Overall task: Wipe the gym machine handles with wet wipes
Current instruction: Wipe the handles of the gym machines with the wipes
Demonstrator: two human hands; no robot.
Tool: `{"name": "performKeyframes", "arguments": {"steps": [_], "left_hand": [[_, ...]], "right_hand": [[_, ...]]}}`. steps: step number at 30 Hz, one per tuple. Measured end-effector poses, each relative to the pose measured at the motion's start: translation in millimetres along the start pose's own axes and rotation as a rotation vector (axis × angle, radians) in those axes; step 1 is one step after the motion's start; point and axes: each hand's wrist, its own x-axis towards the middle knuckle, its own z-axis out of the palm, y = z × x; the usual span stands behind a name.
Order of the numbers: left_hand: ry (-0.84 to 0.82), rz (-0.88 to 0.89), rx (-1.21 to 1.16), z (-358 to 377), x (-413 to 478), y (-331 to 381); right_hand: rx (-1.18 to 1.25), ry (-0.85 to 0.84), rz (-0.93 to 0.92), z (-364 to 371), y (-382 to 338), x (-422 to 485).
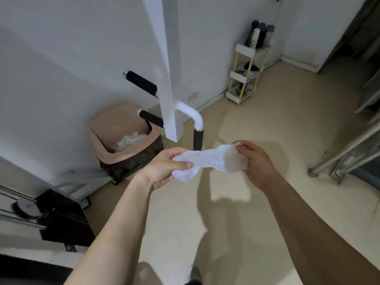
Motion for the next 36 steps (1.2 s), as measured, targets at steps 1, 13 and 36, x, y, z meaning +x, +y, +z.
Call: {"name": "performKeyframes", "arguments": {"steps": [1,13,36], "left_hand": [[0.054,-0.001,0.027,-0.8,12.0,0.8],[0.932,0.222,0.246,58.8,96.8,-13.4],[1.034,0.085,-0.263,65.3,137.5,2.7]], "right_hand": [[-0.028,0.018,-0.013,-5.8,-3.4,15.3],[-0.218,-0.034,-0.043,-6.5,-1.7,164.6],[-0.32,-0.528,-0.039,89.7,-1.0,240.3]]}}
